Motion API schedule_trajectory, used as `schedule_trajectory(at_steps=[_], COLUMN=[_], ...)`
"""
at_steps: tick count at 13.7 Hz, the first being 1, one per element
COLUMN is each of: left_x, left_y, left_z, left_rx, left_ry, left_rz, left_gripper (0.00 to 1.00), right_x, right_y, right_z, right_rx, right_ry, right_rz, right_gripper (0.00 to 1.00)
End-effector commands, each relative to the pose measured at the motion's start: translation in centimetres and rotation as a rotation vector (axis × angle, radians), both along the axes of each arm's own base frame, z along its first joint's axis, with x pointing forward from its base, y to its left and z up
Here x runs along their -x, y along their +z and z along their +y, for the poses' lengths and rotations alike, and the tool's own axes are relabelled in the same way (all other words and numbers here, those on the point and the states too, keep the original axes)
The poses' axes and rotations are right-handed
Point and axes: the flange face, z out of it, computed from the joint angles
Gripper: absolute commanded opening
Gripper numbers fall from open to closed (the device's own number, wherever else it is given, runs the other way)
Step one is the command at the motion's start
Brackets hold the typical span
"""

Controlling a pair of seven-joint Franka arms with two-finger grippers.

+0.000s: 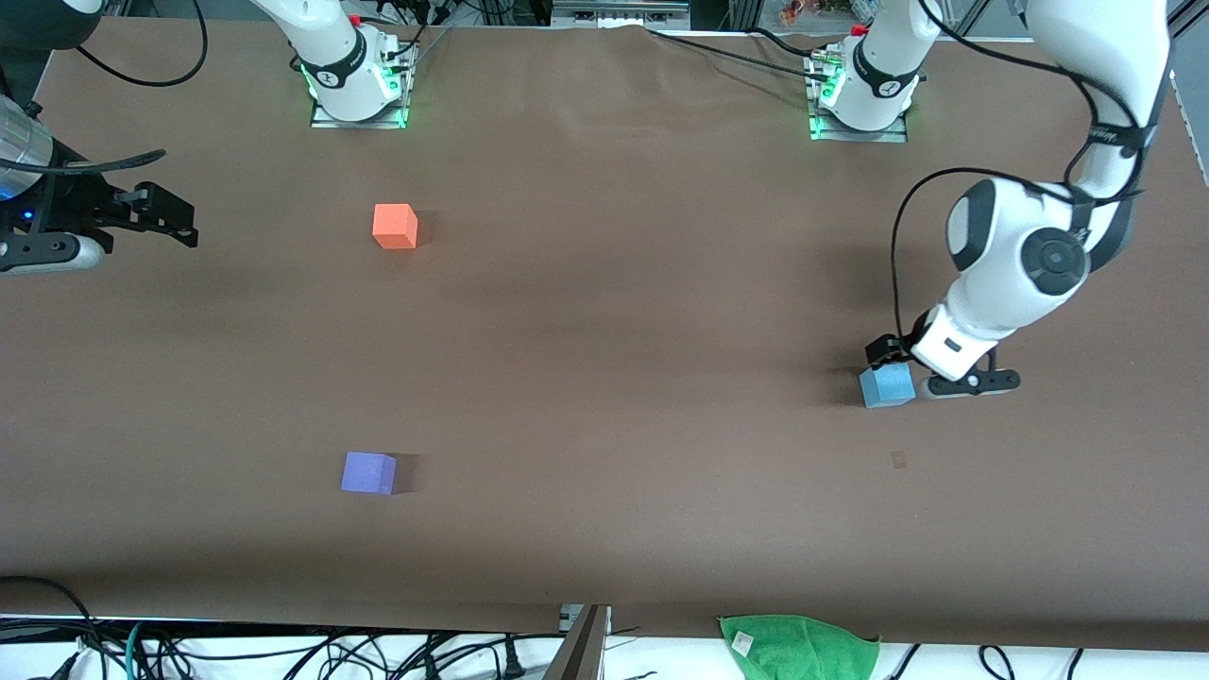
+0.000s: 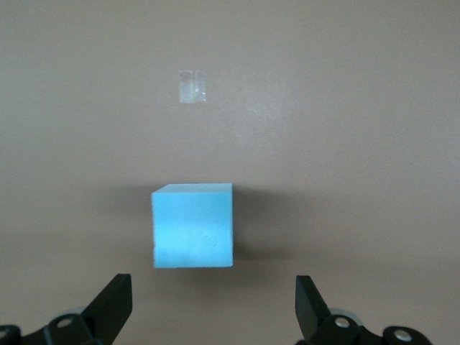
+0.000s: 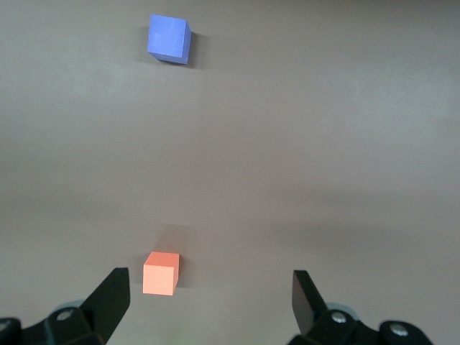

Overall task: Place blue block between orange and purple blocks
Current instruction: 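Reach the left gripper down over the light blue cube, then close the left gripper on the light blue cube and lift it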

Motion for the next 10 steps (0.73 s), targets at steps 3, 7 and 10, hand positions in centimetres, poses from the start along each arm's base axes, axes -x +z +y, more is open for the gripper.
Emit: schedule_trajectory(at_steps=[3,7,10], left_x=[-0.9,-0.8,-0.5], left_y=[-2.5,-5.4,-6.9], left_z=[1.0,2.1,1.6], left_rx=[-0.013,-0.031,-0.033], left_ry=[0.006,0.009,0.002], left_rz=[-0.028,0.014,0.037], left_gripper=[1.00,1.00,1.00], right_x=[-0.3,-0.3,-0.3], right_y=[0.6,0.6,0.6], right_z=[0.2,0.1,0.0], right_rx=[-0.016,-0.013,-0.013], right_ry=[0.012,0.019,0.017], right_rz=[-0.010,-0.010,-0.010], right_gripper=[1.00,1.00,1.00])
